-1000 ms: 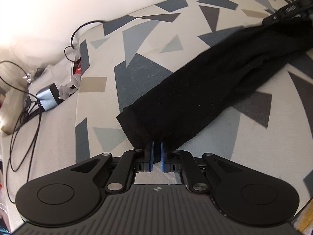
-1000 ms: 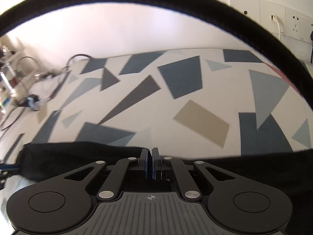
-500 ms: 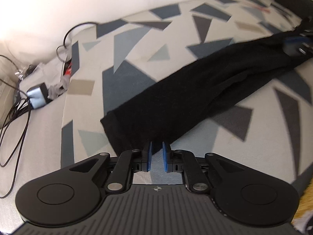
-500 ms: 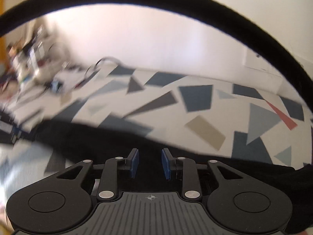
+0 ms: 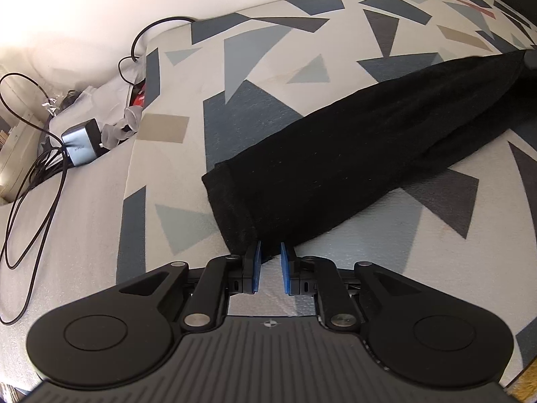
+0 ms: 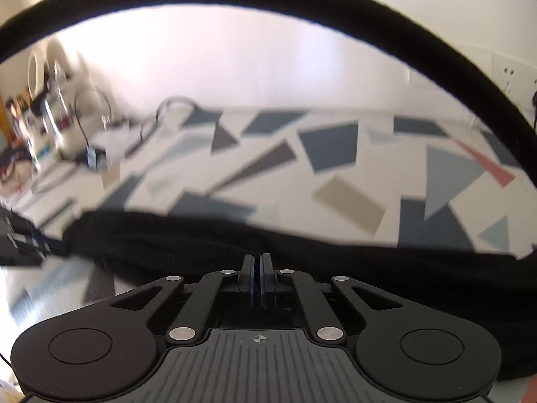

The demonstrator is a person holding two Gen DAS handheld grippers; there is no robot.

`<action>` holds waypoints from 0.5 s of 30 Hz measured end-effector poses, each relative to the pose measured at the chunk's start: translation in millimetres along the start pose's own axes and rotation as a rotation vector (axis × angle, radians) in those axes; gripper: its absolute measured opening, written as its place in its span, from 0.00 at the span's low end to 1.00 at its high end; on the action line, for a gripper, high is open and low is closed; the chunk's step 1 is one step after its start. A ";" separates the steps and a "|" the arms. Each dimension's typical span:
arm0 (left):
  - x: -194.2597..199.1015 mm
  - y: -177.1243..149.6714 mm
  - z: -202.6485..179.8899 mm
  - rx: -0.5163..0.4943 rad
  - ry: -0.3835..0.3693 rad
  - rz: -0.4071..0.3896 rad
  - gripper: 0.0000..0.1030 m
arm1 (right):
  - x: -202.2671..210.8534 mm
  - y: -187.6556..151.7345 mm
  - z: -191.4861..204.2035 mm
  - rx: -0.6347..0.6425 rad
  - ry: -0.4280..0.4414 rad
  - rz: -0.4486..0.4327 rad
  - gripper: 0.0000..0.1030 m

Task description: Fold clothes

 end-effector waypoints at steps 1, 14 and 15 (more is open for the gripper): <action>-0.4 -0.1 0.9 0.001 -0.003 0.000 0.14 | 5.1 4.3 -1.1 -0.007 0.008 -0.020 0.02; 20.1 17.7 2.1 0.131 0.024 0.013 0.16 | 37.6 -30.9 -42.2 -0.295 -0.145 0.064 0.41; 28.9 23.1 -3.6 0.142 0.002 -0.018 0.20 | 48.0 -35.5 -53.6 -0.380 -0.172 0.031 0.41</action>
Point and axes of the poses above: each gripper's, at about its wrist camera, not at the fingertips, and x roughly against the way its jaws point, z to its left, y to its top, the point moved 3 cm from there along -x, roughly the way its jaws point, and after that the axes turned 7 degrees about z, right-handed, at the moved point
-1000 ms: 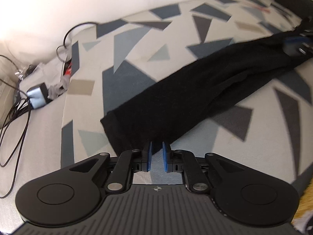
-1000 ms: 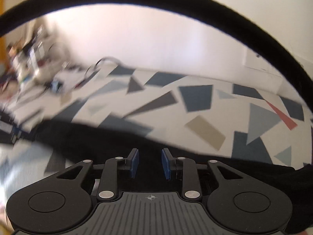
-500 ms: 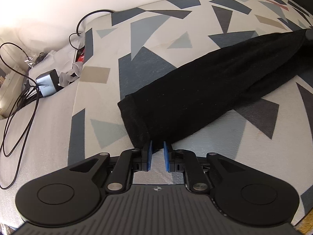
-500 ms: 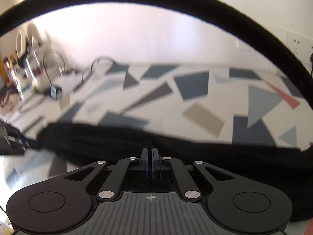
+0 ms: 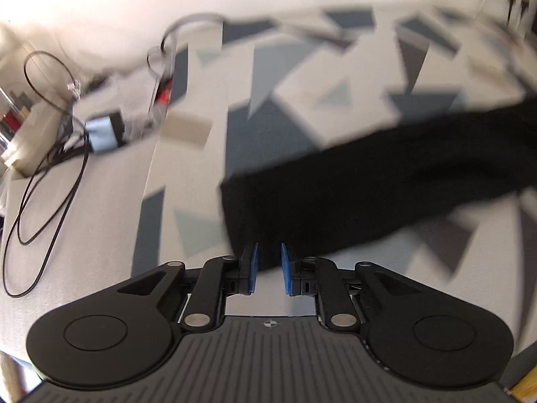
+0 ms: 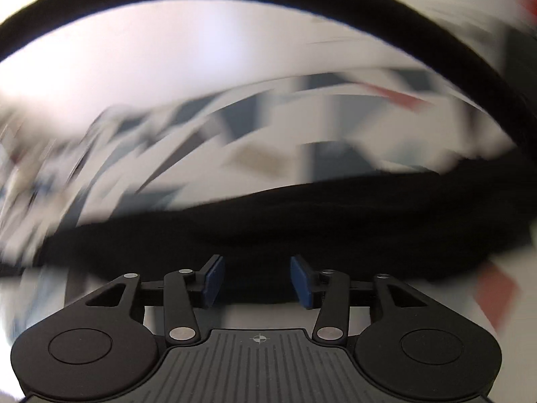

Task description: Fold clothes

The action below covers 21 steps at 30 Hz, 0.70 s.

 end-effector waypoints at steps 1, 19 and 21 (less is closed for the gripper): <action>6.5 6.0 -8.9 0.006 -0.024 -0.027 0.23 | 7.4 0.4 -12.2 -0.061 -0.017 -0.033 0.41; -25.5 38.3 -93.7 0.096 -0.055 -0.024 0.64 | -39.0 52.7 -96.2 -0.076 -0.024 0.023 0.39; -26.4 39.5 -93.8 0.100 -0.021 -0.025 0.64 | -49.9 69.2 -93.0 -0.079 -0.013 0.001 0.39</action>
Point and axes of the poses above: each gripper's, at about its wrist camera, not at the fingertips, and x roughly against the way its jaws point, z to its left, y to its top, the point moved 3 cm from there along -x, roughly the way its jaws point, and after that the axes turned 7 degrees about z, right-handed, at the moved point
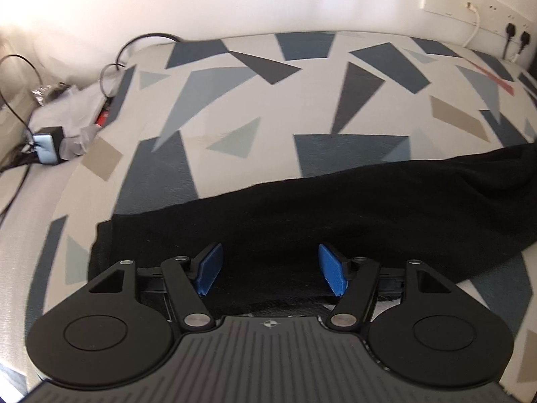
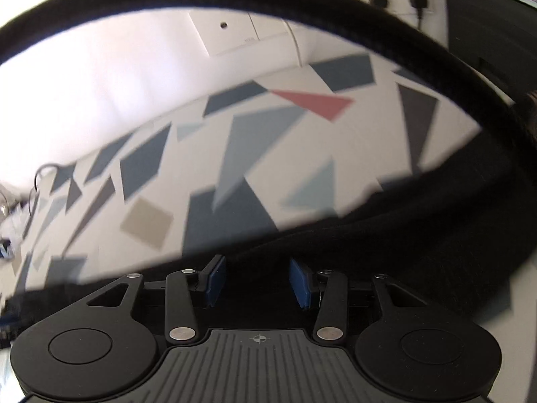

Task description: Fold clothes

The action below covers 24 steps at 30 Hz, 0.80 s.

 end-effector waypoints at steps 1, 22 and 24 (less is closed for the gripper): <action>-0.2 0.5 0.0 0.003 0.011 -0.002 0.64 | -4.2 8.5 2.1 -0.004 0.005 -0.016 0.39; -2.2 16.2 -57.1 -0.081 -0.002 -0.021 0.63 | -6.2 -55.5 106.9 0.632 -0.037 0.026 0.43; -2.3 14.1 -52.5 -0.027 -0.024 -0.007 0.63 | -26.6 -47.3 117.8 0.633 -0.089 0.011 0.42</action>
Point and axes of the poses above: each gripper's, at about its wrist camera, not at the fingertips, and x roughly against the way its jaws point, z to its left, y to its top, the point moved 3 cm from there along -x, roughly the way its jaws point, and after that the axes turned 7 degrees about z, right-handed, at the moved point
